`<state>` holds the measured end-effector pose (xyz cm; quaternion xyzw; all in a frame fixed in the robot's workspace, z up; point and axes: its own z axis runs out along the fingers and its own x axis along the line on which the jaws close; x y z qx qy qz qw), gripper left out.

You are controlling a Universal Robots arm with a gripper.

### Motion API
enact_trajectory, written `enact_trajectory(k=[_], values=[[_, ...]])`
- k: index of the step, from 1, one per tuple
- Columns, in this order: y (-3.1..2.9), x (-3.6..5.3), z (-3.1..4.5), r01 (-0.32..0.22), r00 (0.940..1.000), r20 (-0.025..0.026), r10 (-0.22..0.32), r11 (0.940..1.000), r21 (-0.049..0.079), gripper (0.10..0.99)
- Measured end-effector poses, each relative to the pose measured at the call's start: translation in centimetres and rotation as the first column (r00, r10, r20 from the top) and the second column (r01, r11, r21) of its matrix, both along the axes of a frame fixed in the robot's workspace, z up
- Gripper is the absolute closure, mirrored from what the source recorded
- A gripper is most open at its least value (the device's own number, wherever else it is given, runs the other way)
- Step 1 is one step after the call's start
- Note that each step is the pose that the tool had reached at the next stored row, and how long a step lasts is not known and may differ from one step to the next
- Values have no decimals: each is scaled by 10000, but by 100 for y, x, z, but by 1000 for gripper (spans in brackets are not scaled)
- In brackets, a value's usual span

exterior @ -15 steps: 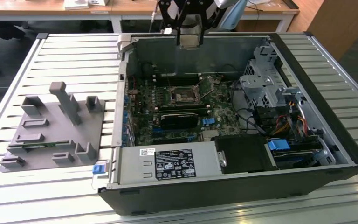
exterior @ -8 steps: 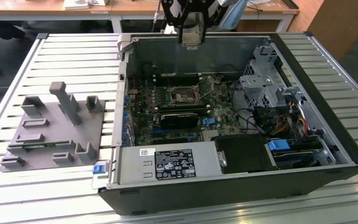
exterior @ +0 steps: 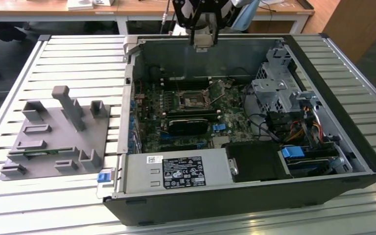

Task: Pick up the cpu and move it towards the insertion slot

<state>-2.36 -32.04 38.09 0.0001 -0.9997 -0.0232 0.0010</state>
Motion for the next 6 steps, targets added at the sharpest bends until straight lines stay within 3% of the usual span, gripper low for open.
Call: enact_trajectory(k=[6], values=[[0, 1, -1, -1, 10000, 4, 1, 10000, 1, 545]])
